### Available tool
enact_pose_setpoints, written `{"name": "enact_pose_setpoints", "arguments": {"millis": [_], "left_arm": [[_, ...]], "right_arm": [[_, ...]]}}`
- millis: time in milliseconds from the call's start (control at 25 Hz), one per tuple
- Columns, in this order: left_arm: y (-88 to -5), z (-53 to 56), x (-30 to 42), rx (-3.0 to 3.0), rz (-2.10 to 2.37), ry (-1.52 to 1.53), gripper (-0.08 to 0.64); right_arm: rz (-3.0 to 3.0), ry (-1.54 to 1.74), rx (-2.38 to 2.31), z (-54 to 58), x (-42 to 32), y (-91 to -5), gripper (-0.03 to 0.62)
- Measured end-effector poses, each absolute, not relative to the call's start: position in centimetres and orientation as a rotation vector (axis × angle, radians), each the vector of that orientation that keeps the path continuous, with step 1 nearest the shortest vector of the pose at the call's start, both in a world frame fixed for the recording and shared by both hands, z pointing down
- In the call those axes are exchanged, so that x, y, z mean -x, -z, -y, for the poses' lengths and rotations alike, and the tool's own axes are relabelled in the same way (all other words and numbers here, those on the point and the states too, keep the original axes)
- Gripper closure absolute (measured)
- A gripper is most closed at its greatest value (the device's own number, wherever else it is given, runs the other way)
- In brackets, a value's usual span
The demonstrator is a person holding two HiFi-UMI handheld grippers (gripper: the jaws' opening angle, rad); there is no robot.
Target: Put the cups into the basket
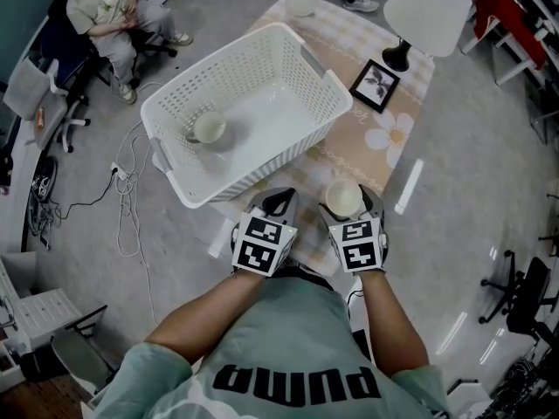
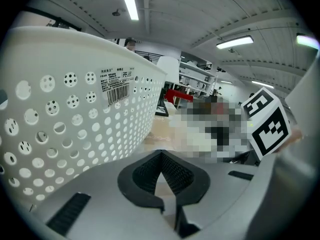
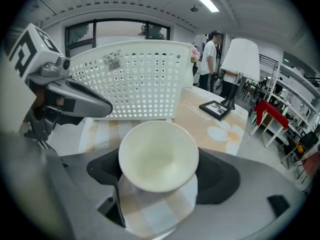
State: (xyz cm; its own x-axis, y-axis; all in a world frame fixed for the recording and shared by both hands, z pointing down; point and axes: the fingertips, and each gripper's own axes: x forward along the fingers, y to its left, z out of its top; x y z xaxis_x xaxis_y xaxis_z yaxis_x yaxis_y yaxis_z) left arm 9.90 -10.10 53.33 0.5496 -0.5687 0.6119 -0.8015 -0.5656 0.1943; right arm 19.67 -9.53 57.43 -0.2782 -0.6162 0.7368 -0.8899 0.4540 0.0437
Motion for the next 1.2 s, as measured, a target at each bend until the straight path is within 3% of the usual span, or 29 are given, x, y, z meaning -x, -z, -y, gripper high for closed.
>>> {"name": "enact_pose_setpoints", "arguments": {"millis": [400, 1200], "left_arm": [[-51.7, 9.5, -9.9, -2.345, 1.099, -0.652, 0.555], [-37.3, 9.4, -9.1, -2.531, 1.063, -0.449, 0.555]], "right_arm": [[2.003, -0.488, -1.283, 9.0, -20.6, -55.8, 0.193], [2.230, -0.294, -1.286, 9.4, -16.4, -37.1, 0.193]]}}
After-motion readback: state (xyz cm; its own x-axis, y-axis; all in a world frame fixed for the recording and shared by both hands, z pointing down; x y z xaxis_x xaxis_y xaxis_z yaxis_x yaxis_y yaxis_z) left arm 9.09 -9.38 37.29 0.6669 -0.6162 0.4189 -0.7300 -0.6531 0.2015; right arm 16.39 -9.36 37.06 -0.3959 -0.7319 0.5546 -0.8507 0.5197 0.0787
